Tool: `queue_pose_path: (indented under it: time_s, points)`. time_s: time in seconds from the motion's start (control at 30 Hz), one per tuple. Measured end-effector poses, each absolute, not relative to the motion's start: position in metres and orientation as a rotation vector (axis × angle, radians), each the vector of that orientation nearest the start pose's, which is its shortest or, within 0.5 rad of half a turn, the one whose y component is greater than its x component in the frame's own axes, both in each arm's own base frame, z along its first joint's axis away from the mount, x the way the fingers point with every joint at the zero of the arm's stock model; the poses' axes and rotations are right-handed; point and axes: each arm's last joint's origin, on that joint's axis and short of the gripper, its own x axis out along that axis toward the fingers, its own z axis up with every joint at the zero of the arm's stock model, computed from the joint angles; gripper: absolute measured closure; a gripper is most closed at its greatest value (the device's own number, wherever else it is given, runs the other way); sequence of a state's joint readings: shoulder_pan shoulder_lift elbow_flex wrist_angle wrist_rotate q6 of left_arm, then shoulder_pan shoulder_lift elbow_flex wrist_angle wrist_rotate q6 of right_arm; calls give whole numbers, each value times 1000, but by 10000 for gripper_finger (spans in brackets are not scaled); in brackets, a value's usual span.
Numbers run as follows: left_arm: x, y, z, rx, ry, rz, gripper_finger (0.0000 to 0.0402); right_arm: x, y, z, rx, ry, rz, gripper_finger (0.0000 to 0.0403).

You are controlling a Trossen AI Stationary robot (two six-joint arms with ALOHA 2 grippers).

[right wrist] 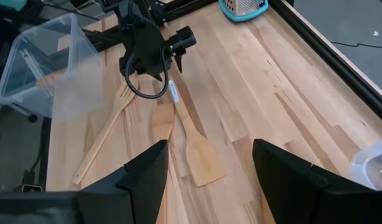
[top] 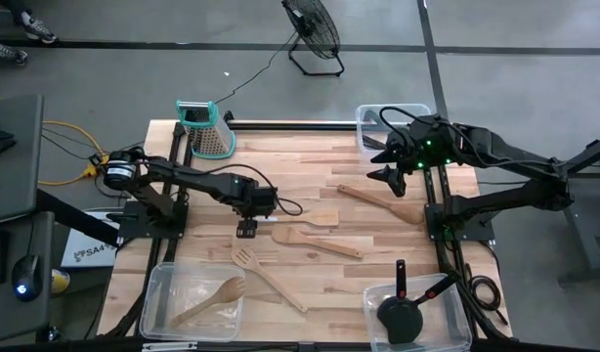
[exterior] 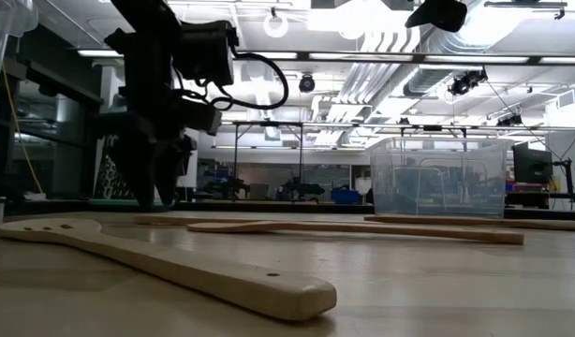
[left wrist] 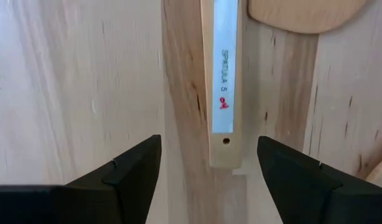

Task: Pick & Place Kitchen Items
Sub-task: Put the light brown spatula into the bottom right transparent bin

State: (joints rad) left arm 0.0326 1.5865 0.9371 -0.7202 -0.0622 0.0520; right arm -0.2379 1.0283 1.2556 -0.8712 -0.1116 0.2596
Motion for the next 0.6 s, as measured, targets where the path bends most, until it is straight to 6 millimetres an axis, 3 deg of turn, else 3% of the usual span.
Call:
queue_pose_path:
  time_s: [0.6]
  points:
    - [283,11,148,44,1448,30,143,181,-40,385,347,628,-196,177]
